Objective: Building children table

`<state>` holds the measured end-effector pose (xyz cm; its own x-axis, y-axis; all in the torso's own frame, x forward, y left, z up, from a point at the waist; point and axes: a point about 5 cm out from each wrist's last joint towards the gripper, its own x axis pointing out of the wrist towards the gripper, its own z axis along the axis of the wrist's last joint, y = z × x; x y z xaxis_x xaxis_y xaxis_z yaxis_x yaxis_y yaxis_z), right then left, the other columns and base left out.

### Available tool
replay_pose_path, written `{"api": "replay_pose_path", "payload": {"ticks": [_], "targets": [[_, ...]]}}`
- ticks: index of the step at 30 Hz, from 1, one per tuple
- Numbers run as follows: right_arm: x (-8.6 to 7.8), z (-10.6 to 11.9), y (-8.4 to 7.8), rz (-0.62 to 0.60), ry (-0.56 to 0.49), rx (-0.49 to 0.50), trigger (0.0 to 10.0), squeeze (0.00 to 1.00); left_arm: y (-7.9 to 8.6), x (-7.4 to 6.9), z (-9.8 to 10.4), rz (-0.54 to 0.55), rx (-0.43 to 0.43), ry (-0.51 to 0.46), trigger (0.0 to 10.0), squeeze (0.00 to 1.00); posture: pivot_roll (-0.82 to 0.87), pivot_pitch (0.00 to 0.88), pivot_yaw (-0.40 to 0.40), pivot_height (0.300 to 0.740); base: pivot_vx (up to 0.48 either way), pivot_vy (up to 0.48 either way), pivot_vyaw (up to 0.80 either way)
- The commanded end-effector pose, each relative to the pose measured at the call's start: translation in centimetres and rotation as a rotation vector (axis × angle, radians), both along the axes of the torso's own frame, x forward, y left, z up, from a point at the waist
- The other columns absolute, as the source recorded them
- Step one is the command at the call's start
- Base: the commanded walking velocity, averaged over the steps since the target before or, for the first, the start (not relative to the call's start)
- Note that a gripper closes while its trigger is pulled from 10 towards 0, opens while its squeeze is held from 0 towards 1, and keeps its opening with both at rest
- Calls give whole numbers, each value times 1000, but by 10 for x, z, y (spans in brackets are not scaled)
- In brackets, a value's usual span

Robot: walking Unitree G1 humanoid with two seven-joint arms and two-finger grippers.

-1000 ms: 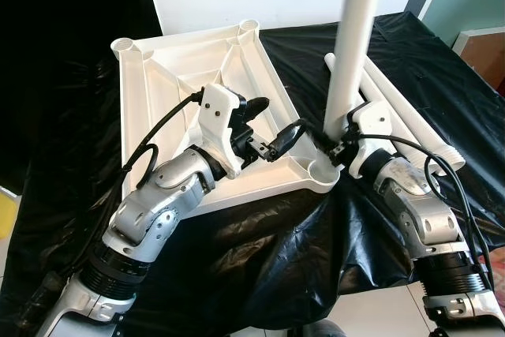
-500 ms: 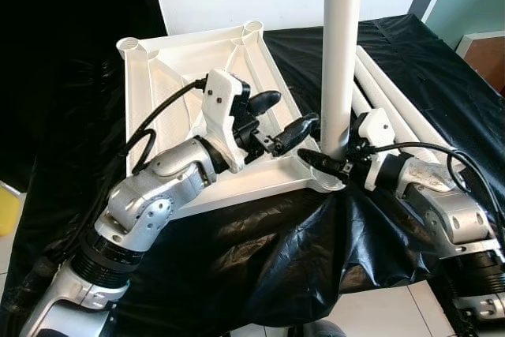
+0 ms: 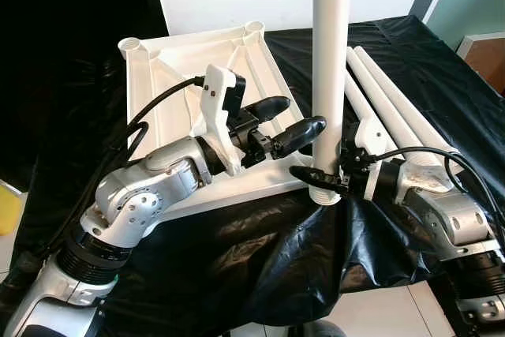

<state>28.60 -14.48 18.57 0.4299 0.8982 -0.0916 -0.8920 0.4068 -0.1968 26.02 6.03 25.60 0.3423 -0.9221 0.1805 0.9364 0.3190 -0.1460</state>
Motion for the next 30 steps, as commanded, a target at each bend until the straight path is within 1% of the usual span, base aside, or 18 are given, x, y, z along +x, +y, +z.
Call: {"api": "replay_pose_path", "payload": {"ticks": [1, 5, 14, 19, 22, 23, 25, 26, 30], "targets": [[-4, -1, 8, 55, 23, 13, 10000, 0, -7, -38, 10, -686, -42, -207, 10000, 0, 13, 88, -31, 740, 0, 0, 0], [-6, -3, 11, 74, 38, 15, 10000, 0, -9, -38, 11, -681, -45, -218, 10000, 0, 14, 88, -32, 740, 0, 0, 0], [-10, -12, 23, 139, 81, 13, 10000, 0, -16, -35, 20, -672, -65, -250, 10000, 0, 14, 87, -35, 740, 0, 0, 0], [-12, -15, 25, 163, 94, 3, 10000, 0, -17, -34, 23, -673, -72, -253, 10000, 0, 14, 85, -34, 740, 0, 0, 0], [-13, -16, 26, 172, 103, 4, 10000, 0, -18, -36, 24, -698, -76, -246, 10000, 0, 12, 84, -32, 740, 0, 0, 0], [-14, -16, 26, 176, 108, 2, 10000, 0, -18, -37, 24, -724, -80, -231, 5725, 0, 10, 84, -32, 740, 0, 0, 0], [-14, -16, 26, 176, 108, 2, 10000, 0, -18, -37, 24, -724, -80, -231, 5725, 0, 10, 84, -32, 740, 0, 0, 0], [-14, -17, 26, 178, 111, -2, 10000, 0, -18, -38, 24, -739, -85, -210, 0, 0, 10, 84, -32, 740, 0, 0, 0], [-14, -17, 25, 180, 118, -10, 10000, 0, -17, -37, 23, -753, -87, -190, 0, 0, 6, 79, -31, 740, 0, 0, 0]]}}
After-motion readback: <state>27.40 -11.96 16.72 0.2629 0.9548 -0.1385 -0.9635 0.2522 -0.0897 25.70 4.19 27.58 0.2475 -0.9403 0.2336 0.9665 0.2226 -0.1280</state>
